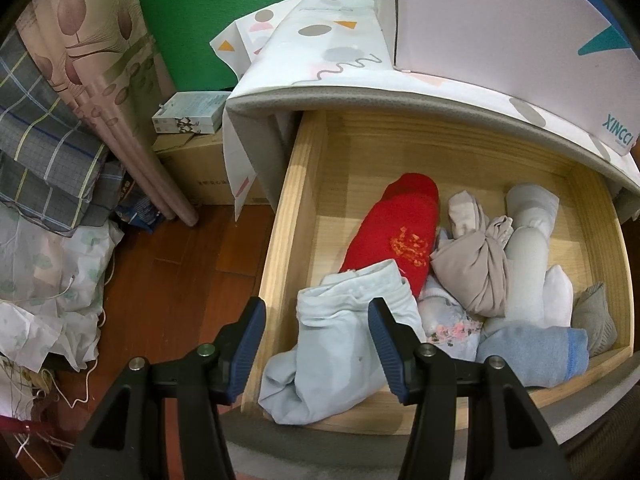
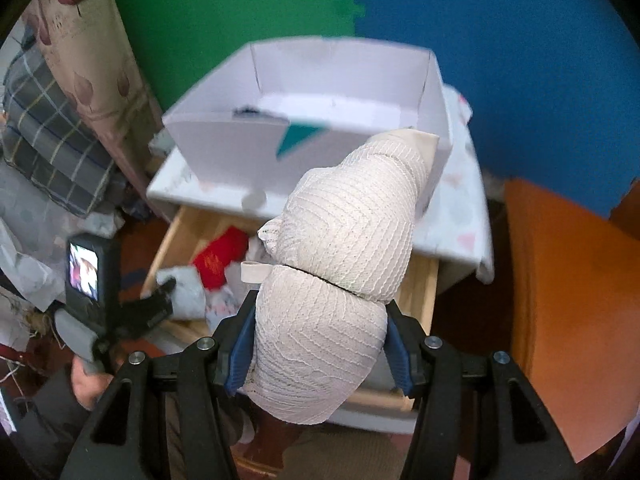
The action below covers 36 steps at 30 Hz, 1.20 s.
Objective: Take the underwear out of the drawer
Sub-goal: 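Carry the beige bundle with the right tool into the white box and release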
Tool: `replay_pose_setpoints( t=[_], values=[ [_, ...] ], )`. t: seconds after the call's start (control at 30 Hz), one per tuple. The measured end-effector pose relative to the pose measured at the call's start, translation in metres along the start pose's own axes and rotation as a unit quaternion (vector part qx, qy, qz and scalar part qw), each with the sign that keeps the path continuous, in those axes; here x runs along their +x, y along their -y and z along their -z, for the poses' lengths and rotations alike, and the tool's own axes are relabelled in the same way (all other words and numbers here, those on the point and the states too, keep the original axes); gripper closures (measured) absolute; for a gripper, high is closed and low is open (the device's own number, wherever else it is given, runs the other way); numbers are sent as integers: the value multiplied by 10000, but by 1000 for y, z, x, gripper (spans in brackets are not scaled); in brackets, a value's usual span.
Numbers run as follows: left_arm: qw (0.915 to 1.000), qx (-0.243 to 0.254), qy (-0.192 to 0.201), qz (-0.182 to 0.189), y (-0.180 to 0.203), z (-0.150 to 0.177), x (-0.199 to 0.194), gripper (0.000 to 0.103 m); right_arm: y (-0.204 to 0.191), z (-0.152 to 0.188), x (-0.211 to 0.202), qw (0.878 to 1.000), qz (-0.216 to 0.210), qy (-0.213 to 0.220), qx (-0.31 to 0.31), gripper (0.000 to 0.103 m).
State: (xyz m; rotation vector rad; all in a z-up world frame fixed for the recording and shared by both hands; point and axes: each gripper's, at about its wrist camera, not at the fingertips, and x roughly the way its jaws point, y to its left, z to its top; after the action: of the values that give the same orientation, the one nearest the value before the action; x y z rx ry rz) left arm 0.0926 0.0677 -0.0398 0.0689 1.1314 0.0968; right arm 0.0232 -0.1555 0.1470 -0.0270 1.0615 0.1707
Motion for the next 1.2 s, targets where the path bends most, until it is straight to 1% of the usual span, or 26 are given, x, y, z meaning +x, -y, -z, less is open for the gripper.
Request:
replay_pose_setpoints(
  t=[0.03, 0.17, 0.3, 0.33, 0.4, 0.5, 0.6, 0.7, 0.77, 0.83, 0.87, 0.93, 1.03, 1.07, 1.17, 1.2],
  values=[
    [10000, -6, 5, 6, 0, 0, -1, 48, -1, -5, -1, 10000, 22, 29, -20, 51],
    [10000, -25, 6, 41, -1, 1, -2, 48, 6, -45, -10, 9995, 230, 187, -114, 50],
    [10000, -61, -10, 71, -2, 0, -1, 48, 11, -89, -6, 9982, 457, 331, -196, 50],
    [10000, -61, -11, 74, -2, 0, -1, 48, 12, -96, -5, 9979, 499, 342, -211, 50],
    [10000, -60, -8, 77, -2, 0, -1, 48, 16, -120, 4, 9973, 602, 366, -227, 50],
    [9999, -74, -20, 104, -3, -1, 0, 48, 21, -145, 19, 9970, 667, 316, -230, 50],
    [9999, -73, -37, 106, -3, -1, 1, 48, 26, -169, 43, 9970, 724, 171, -228, 50],
    [9999, -92, -51, 129, -3, -1, 2, 48, 31, -179, 65, 9971, 751, 9, -143, 50],
    [9998, -140, -47, 139, -5, -2, 2, 48, 35, -183, 87, 9964, 813, -179, -138, 50],
    [9997, -168, -49, 175, -5, -2, 2, 48, 39, -183, 101, 9965, 768, -324, -77, 50],
    [9997, -178, -52, 182, -5, -2, 2, 48, 41, -182, 113, 9959, 776, -455, -70, 50],
    [9996, -181, -63, 213, -6, -2, 3, 48, 43, -179, 127, 9947, 844, -579, -85, 49],
    [9996, -172, -84, 215, -5, -3, 3, 48, 45, -177, 140, 9942, 818, -691, -24, 48],
    [9996, -174, -85, 221, -5, -3, 3, 48, 46, -175, 145, 9939, 818, -741, -8, 46],
    [9995, -182, -85, 245, -5, -3, 3, 48, 43, -173, 149, 9922, 983, -759, -140, 44],
    [9995, -198, -79, 236, -6, -3, 3, 48, 42, -172, 149, 9922, 979, -753, -139, 43]
  ],
)
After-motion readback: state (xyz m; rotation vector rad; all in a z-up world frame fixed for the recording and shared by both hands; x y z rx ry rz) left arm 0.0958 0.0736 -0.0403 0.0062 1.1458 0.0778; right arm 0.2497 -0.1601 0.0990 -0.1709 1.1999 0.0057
